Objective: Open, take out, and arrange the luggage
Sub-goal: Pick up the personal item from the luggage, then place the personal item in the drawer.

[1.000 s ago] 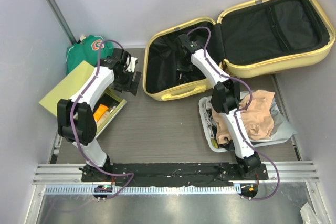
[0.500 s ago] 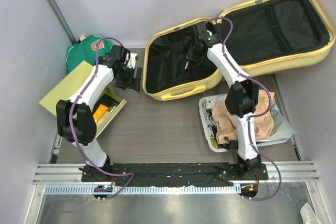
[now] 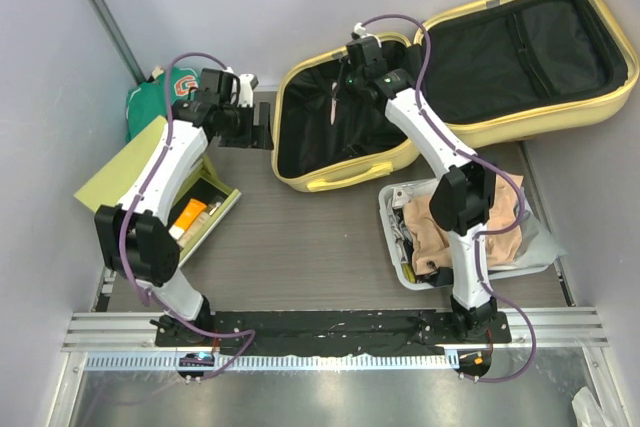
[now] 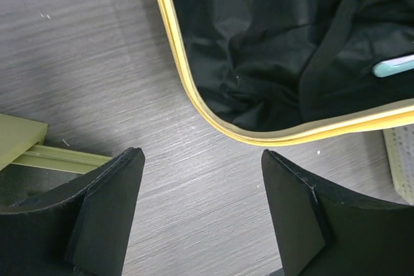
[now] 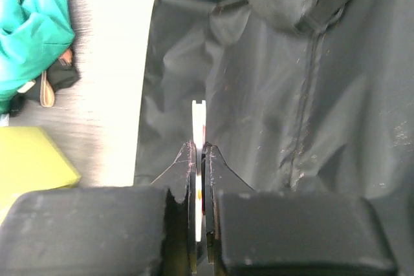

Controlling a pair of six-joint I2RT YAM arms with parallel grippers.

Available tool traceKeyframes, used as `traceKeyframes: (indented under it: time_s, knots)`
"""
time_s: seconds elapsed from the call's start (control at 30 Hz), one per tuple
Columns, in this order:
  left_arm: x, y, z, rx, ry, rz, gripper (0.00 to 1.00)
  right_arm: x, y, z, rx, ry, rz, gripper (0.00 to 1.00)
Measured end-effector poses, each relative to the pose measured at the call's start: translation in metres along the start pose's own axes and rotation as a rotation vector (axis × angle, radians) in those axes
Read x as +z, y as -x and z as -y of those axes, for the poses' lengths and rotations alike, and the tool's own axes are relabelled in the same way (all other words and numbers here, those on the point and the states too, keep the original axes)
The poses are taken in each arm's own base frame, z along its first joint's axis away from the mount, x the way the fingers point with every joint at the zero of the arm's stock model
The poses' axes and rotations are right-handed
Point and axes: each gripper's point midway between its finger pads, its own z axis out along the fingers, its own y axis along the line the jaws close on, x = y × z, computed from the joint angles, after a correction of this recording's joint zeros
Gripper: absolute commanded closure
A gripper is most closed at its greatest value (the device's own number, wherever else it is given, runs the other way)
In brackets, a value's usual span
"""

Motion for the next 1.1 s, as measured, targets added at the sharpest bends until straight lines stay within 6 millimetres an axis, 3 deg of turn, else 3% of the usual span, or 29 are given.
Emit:
traceKeyframes:
  time_s: [0.13, 0.33, 0.47, 0.53, 0.63, 0.73, 1.1]
  knots:
    - [-0.019, 0.010, 0.006, -0.008, -0.007, 0.061, 0.21, -0.011, 0.016, -0.006, -0.112, -0.057, 0.098, 0.99]
    - [-0.037, 0.019, 0.013, -0.021, -0.016, 0.120, 0.20, -0.039, 0.063, -0.014, -0.201, -0.081, 0.269, 0.99]
    - [-0.045, 0.027, 0.017, -0.040, -0.028, 0.159, 0.19, -0.064, 0.090, -0.036, -0.209, -0.009, 0.369, 0.99]
    - [-0.049, 0.031, 0.021, -0.054, -0.044, 0.181, 0.18, -0.076, 0.096, -0.057, -0.212, 0.067, 0.401, 0.99]
    - [-0.053, 0.038, 0.029, -0.083, -0.089, 0.228, 0.17, -0.088, 0.090, -0.096, -0.213, 0.234, 0.393, 0.99]
    - [-0.057, 0.044, 0.038, -0.123, -0.153, 0.271, 0.16, -0.088, 0.068, -0.124, -0.211, 0.385, 0.321, 0.99]
    - [-0.061, 0.088, 0.053, -0.333, -0.448, 0.413, 0.19, -0.064, -0.003, -0.162, -0.129, 0.705, 0.023, 0.99]
